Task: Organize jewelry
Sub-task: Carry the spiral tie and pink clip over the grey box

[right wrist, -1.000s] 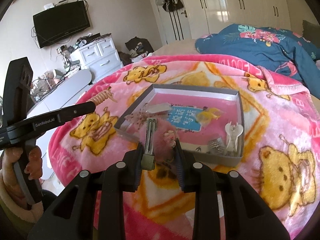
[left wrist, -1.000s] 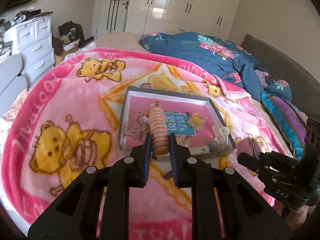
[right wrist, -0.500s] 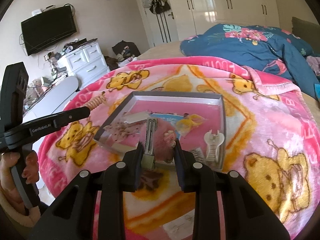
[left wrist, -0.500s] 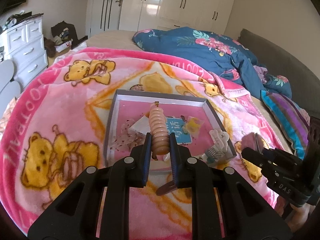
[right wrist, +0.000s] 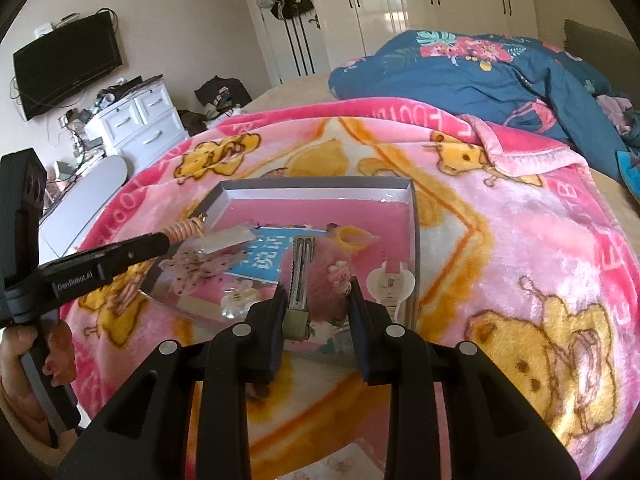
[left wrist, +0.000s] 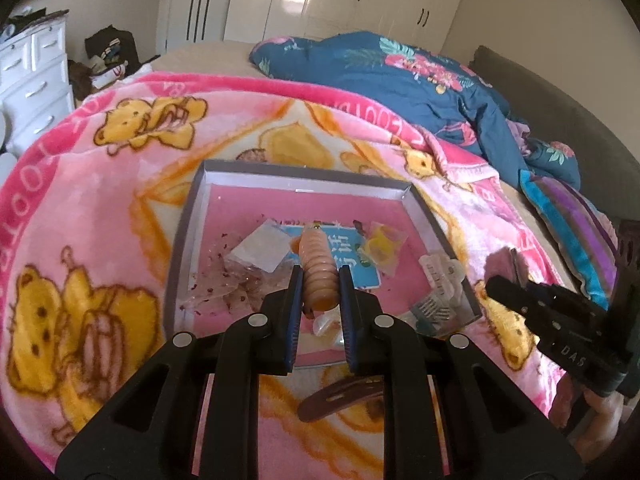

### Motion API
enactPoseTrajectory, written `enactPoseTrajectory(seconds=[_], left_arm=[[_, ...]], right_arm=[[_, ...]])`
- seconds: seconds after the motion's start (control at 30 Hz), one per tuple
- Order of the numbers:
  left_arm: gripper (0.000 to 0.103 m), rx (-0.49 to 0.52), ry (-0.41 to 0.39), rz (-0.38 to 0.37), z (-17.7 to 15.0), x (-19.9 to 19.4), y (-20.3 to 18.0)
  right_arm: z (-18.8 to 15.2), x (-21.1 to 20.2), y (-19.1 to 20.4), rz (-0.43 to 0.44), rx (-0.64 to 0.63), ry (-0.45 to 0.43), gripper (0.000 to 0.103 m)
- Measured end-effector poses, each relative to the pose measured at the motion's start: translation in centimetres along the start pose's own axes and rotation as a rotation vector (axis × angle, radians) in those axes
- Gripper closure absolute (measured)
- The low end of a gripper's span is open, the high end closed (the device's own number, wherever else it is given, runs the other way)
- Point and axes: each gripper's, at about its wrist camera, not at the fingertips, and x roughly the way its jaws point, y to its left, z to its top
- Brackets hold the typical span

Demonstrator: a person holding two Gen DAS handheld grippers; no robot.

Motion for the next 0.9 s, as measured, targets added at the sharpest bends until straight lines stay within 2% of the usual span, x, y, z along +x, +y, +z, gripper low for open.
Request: enactPoseTrajectory(seconds=[0.33, 0.73, 0.8, 0.9], left_arm=[[0.093, -0.027, 0.041, -0.005, -0.1, 2.7, 1.2], [0.093, -0.039, 0.049, -0.006, -0.1, 3.3, 1.6], [0.093, -0.04, 0.049, -0.003, -0.1, 3.3, 1.6], [0.093, -0.042, 0.051, -0.002, -0.2, 3.5, 1.8]], right_arm=[[0.4, 2.9, -0.1, -0.021, 0.003, 0.038, 0.076], [1.1, 5.6, 0.4, -0.041, 0.007, 0.065, 0.074], [1.2, 5.8, 0.4, -0.046, 0.01, 0.069, 0.072], [1.3, 5.9, 0.3, -0.048, 0.024, 0.067, 0.064]])
